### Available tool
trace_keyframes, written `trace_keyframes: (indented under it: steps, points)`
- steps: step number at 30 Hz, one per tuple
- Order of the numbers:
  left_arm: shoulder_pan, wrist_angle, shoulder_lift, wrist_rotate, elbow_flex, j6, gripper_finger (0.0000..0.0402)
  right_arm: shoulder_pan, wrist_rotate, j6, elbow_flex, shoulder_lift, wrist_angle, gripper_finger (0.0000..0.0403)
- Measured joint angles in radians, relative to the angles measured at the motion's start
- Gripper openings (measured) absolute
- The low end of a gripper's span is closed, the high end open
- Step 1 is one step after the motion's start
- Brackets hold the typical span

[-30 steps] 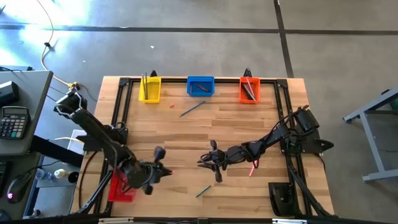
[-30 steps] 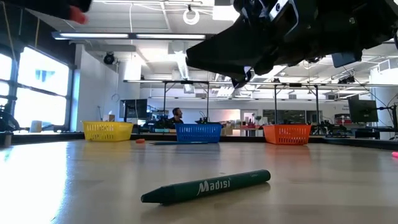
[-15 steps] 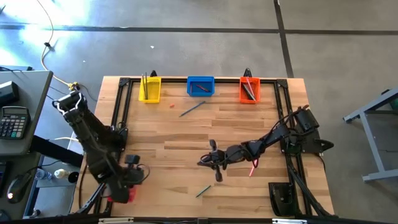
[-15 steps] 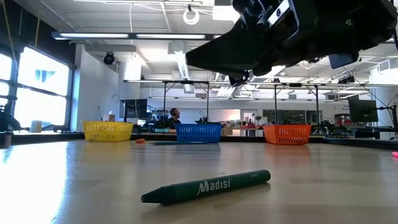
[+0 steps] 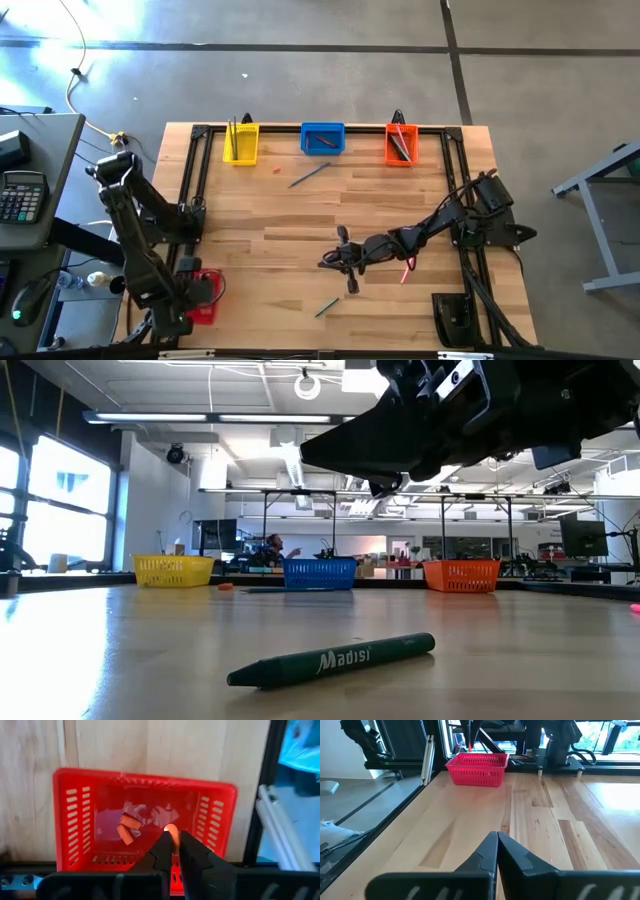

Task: Sort crayons/erasers/pens/pencils in bins
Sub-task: Put the orange eraser into the red bin

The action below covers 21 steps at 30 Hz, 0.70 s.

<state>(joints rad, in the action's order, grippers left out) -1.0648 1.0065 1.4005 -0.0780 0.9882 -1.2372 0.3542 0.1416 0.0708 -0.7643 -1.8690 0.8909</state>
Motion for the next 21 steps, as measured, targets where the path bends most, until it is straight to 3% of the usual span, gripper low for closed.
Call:
trace_keyframes:
  steps: [10, 21]
  points:
    - [-0.002, -0.045, 0.129, 0.09, -0.001, 0.063, 0.0003, 0.0, 0.0, 0.0, 0.0, 0.0, -0.011, 0.0]
    - [0.014, -0.093, 0.21, 0.105, -0.001, 0.134, 0.0003, 0.017, 0.004, 0.031, 0.0, 0.0, -0.012, 0.0]
